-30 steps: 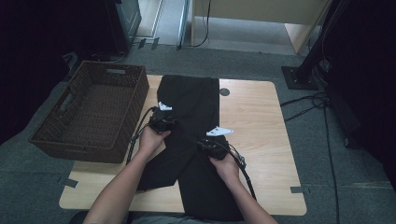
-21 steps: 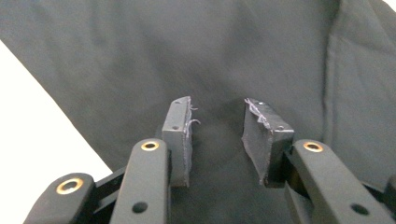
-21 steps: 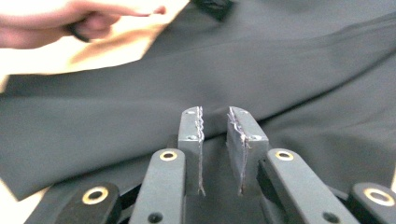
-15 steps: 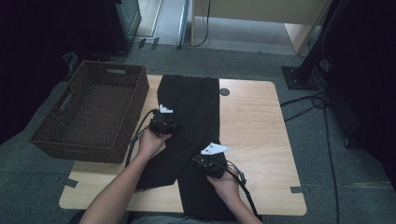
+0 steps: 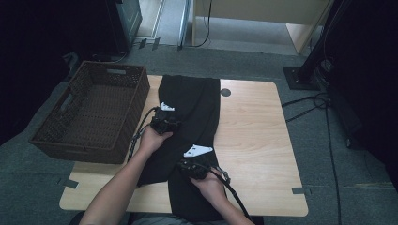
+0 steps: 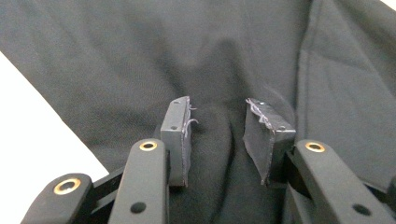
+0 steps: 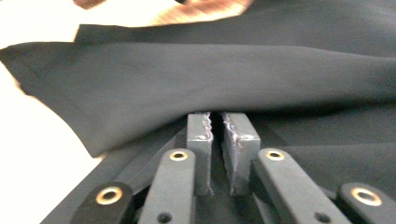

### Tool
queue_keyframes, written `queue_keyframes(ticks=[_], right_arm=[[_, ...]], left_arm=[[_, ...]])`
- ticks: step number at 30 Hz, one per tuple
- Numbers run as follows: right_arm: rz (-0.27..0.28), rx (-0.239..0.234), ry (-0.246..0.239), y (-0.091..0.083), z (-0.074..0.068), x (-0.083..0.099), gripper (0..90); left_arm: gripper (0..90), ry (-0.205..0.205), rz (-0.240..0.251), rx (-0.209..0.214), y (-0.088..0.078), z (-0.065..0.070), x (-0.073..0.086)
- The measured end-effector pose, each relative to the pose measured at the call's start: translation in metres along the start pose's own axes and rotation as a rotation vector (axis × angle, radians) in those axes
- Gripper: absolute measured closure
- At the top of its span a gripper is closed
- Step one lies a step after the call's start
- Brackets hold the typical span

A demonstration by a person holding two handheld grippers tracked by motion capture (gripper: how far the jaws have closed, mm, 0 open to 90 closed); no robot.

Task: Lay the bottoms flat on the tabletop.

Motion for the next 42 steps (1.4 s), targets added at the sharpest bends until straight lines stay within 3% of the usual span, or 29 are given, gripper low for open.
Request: queue_keyframes(ticks=[3, 6, 10, 13, 17, 20, 22, 26, 29, 30, 31, 34, 37, 40, 42], right_arm=[[0.005, -0.026, -0.006, 0.004, 0.000, -0.002, 74.2], [-0.010, -0.016, 0.007, -0.001, 0.007, -0.008, 72.4], [0.059, 0.030, -0.006, -0.016, 0.017, -0.024, 64.8], [0.091, 0.054, -0.004, -0.015, 0.021, -0.036, 55.2], [0.061, 0.060, 0.002, 0.001, 0.025, -0.037, 47.6], [0.020, 0.036, -0.028, 0.013, 0.023, -0.032, 43.3], [0.002, 0.041, -0.053, 0.018, 0.021, -0.028, 43.4], [-0.005, 0.071, -0.082, 0.023, 0.020, -0.023, 50.3], [0.005, 0.108, -0.148, 0.020, 0.017, -0.018, 73.5], [0.017, 0.089, -0.159, 0.019, 0.017, -0.016, 84.2], [0.013, 0.082, -0.161, 0.016, 0.018, -0.015, 89.3], [-0.049, 0.059, -0.088, 0.009, 0.023, -0.019, 90.0], [-0.033, 0.030, -0.028, -0.009, 0.028, -0.020, 90.0], [-0.020, 0.028, -0.027, -0.027, 0.031, -0.019, 90.0], [-0.031, 0.041, -0.038, -0.036, 0.033, -0.015, 90.0]], left_arm=[[60.7, -0.008, -0.001, 0.012, -0.001, -0.002, 0.001], [59.3, -0.001, -0.007, 0.009, -0.004, -0.004, 0.002], [59.3, -0.006, -0.013, 0.009, -0.006, -0.008, 0.002], [59.3, -0.013, -0.010, 0.012, -0.007, -0.010, 0.003], [59.4, -0.006, -0.009, 0.012, -0.008, -0.011, 0.003], [59.3, 0.059, -0.018, -0.025, -0.008, -0.008, 0.004], [59.3, 0.072, -0.020, -0.029, -0.008, -0.008, 0.004], [60.2, 0.048, -0.016, -0.027, -0.008, -0.010, 0.004], [60.9, 0.049, -0.014, -0.026, -0.009, -0.010, 0.005], [61.0, 0.046, -0.013, -0.025, -0.009, -0.011, 0.005], [61.2, 0.044, -0.010, -0.023, -0.008, -0.011, 0.005], [62.5, 0.023, -0.003, -0.020, -0.009, -0.013, 0.005], [62.8, 0.027, 0.003, -0.028, -0.009, -0.012, 0.006], [62.7, 0.040, 0.005, -0.038, -0.009, -0.010, 0.007], [62.6, 0.024, 0.007, -0.038, -0.009, -0.010, 0.007]])
Point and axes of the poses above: each handheld gripper's, and its own axes: y roughly forward along the jaws, x roughly out of its underside, z roughly to its right, the point moved 1 cm from there along y, roughly forward along the jaws, and after that the axes turned 8 degrees about z, right-handed, at the moved point
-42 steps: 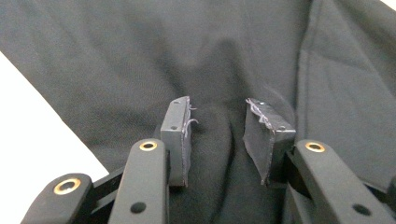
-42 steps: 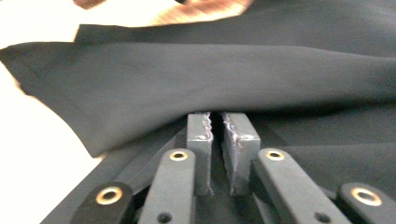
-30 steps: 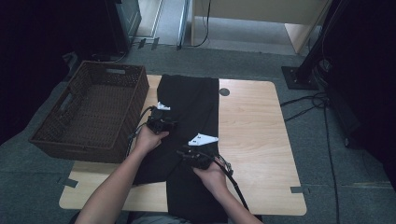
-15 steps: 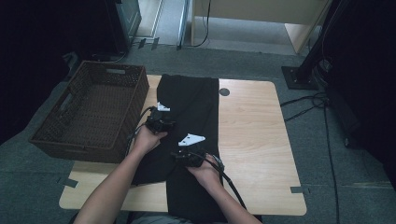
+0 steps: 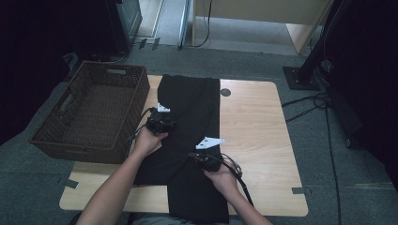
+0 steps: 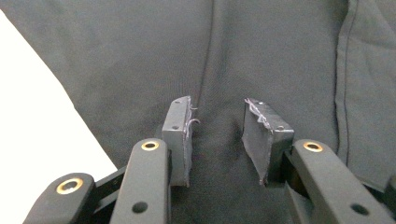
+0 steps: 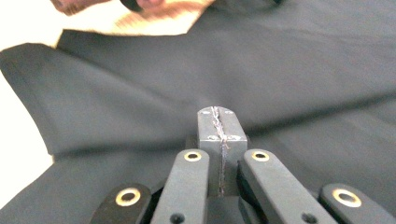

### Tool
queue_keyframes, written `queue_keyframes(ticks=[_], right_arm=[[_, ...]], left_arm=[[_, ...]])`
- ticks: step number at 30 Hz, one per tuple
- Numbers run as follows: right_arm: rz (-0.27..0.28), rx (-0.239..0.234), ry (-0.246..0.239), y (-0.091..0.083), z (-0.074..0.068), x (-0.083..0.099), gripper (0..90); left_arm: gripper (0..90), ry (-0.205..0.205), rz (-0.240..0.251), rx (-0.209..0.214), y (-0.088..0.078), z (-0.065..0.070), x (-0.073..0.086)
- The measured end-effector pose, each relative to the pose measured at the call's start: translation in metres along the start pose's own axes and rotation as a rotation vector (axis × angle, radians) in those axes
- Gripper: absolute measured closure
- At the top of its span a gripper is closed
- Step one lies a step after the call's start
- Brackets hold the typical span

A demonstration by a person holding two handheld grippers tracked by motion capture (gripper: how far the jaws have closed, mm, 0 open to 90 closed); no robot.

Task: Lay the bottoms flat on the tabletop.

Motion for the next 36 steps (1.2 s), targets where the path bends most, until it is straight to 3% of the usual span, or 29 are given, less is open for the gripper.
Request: queue_keyframes(ticks=[6, 9, 12, 21, 26, 30, 32, 36], right_arm=[[-0.011, 0.035, 0.022, -0.028, 0.014, 0.013, 90.0], [0.018, 0.039, 0.061, -0.028, 0.020, 0.011, 78.7], [0.018, 0.049, 0.080, -0.017, 0.024, 0.006, 72.4], [0.074, 0.054, 0.043, 0.024, 0.012, -0.018, 44.2], [0.051, 0.140, 0.010, 0.053, 0.001, -0.021, 35.9], [0.021, 0.145, -0.008, 0.064, -0.005, -0.017, 34.8], [0.024, 0.165, -0.048, 0.066, -0.009, -0.015, 36.5], [0.029, 0.142, -0.065, 0.062, -0.010, -0.013, 64.7]], left_arm=[[62.7, -0.018, -0.001, 0.000, 0.000, -0.001, 0.000], [62.7, -0.037, 0.000, 0.002, 0.000, -0.001, -0.001], [62.7, -0.035, -0.001, 0.001, 0.000, -0.001, -0.001], [61.9, -0.044, -0.003, 0.000, 0.000, -0.001, -0.002], [62.0, -0.049, -0.013, 0.011, 0.000, -0.003, -0.002], [62.0, -0.033, -0.014, 0.004, 0.000, -0.002, -0.002], [62.0, -0.035, -0.013, 0.005, 0.000, -0.002, -0.002], [62.4, -0.008, -0.013, -0.011, 0.000, 0.001, -0.002]])
Point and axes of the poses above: each handheld gripper's, and its own axes: y roughly forward along the jaws, x roughly out of its underside, z roughly to its right, the point moved 1 cm from there along y, roughly forward along the jaws, and after that the axes turned 8 degrees about z, right-handed, at the moved point
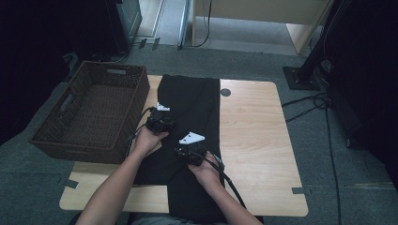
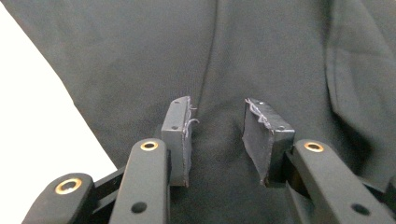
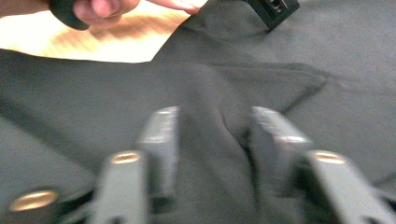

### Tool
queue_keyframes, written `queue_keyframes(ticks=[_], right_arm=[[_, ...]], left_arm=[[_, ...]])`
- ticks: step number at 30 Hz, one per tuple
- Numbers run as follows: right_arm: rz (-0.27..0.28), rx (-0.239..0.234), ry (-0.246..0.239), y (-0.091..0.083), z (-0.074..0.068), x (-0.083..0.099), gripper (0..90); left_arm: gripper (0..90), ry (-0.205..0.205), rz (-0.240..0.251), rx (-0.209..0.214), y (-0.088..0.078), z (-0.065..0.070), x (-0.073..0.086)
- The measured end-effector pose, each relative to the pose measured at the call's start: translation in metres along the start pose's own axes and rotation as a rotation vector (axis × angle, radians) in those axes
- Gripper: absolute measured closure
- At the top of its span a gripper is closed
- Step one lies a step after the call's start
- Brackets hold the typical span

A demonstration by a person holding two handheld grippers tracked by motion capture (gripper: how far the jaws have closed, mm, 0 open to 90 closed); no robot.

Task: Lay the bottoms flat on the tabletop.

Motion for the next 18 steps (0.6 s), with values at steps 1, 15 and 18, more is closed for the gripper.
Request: queue_keyframes(ticks=[1, 15, 18], right_arm=[[-0.002, -0.003, -0.001, -0.002, 0.000, 0.001, 76.2], [-0.050, -0.062, 0.094, -0.058, 0.030, 0.017, 89.9], [-0.039, -0.065, 0.121, -0.073, 0.038, 0.024, 89.8]], left_arm=[[62.8, 0.009, 0.000, -0.004, 0.000, 0.001, 0.000], [66.8, 0.011, 0.005, -0.019, 0.000, 0.001, 0.001], [67.0, 0.013, 0.003, -0.022, 0.000, 0.002, 0.001]])
Point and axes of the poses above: each handheld gripper's, and its own axes: y roughly forward along the jaws, x roughly out of its underside, z roughly to its right, the point moved 1 cm from there along y, roughly forward along the jaws, and after that the axes turned 8 degrees about z, right-handed, at the moved point
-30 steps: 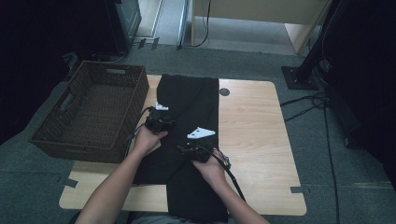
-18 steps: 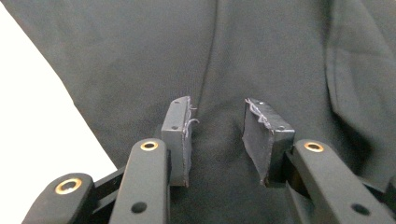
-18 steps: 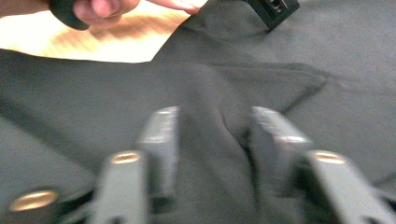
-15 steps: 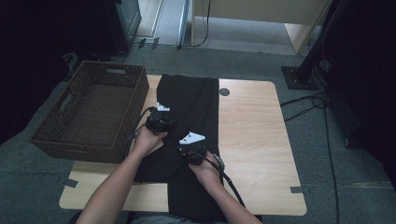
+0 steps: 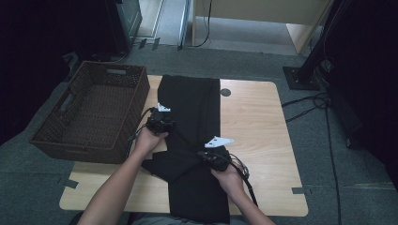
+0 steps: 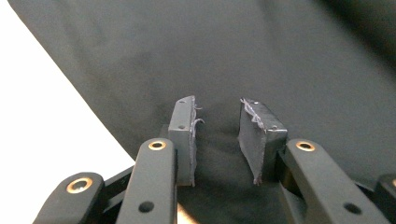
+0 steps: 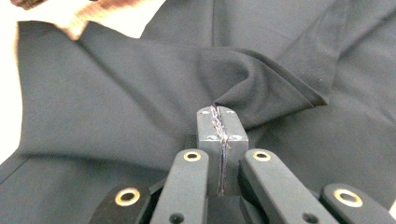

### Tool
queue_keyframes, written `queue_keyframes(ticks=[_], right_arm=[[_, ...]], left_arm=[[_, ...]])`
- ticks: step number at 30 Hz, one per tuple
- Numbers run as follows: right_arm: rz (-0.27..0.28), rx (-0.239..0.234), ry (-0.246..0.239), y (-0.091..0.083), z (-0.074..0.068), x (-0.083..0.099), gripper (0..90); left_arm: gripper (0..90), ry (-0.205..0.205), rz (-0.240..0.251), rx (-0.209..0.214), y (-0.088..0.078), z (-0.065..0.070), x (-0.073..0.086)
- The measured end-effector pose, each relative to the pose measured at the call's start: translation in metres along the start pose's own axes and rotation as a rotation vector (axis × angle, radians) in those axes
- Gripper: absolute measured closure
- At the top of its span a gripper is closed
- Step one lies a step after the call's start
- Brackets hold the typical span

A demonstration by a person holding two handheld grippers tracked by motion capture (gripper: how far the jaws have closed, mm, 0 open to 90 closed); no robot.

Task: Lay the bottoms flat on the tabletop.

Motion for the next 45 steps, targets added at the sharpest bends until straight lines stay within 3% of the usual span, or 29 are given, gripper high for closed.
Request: queue_keyframes(ticks=[4, 12, 15, 18, 26, 30, 34, 41, 45], right_arm=[[0.001, 0.006, 0.005, -0.012, 0.005, 0.007, 88.4], [-0.076, 0.044, 0.024, -0.036, 0.024, 0.026, 83.5], [-0.021, 0.061, 0.052, -0.050, 0.034, 0.026, 76.1], [0.021, 0.071, 0.056, -0.052, 0.040, 0.016, 76.3], [0.105, 0.087, 0.091, -0.014, 0.048, -0.019, 80.5], [0.072, 0.094, 0.082, 0.015, 0.054, -0.026, 85.6], [0.019, 0.053, 0.085, 0.032, 0.058, -0.021, 88.0], [-0.015, 0.002, 0.030, 0.025, 0.044, -0.008, 90.0], [-0.020, -0.031, 0.044, 0.014, 0.035, 0.001, 90.0]], left_arm=[[67.9, -0.005, -0.003, 0.006, 0.000, 0.001, 0.000], [67.3, -0.014, -0.001, 0.007, 0.000, 0.001, 0.000], [66.5, -0.016, 0.003, 0.004, 0.000, 0.002, 0.000], [65.9, -0.011, 0.006, -0.003, 0.000, 0.003, 0.001], [67.4, -0.023, 0.012, -0.008, 0.000, 0.003, 0.001], [71.0, -0.030, 0.013, -0.014, 0.000, 0.002, 0.001], [72.9, -0.034, 0.017, -0.016, 0.000, 0.001, 0.002], [74.1, -0.026, 0.019, -0.022, 0.000, 0.001, 0.002], [75.1, -0.029, 0.021, -0.024, 0.000, 0.001, 0.002]])
Point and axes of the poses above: each handheld gripper's, and its own axes: y roughly forward along the jaws, x roughly out of its underside, z roughly to its right, the point moved 1 cm from there along y, roughly forward along the jaws, and after that the axes turned 8 degrees about z, right-handed, at the moved point
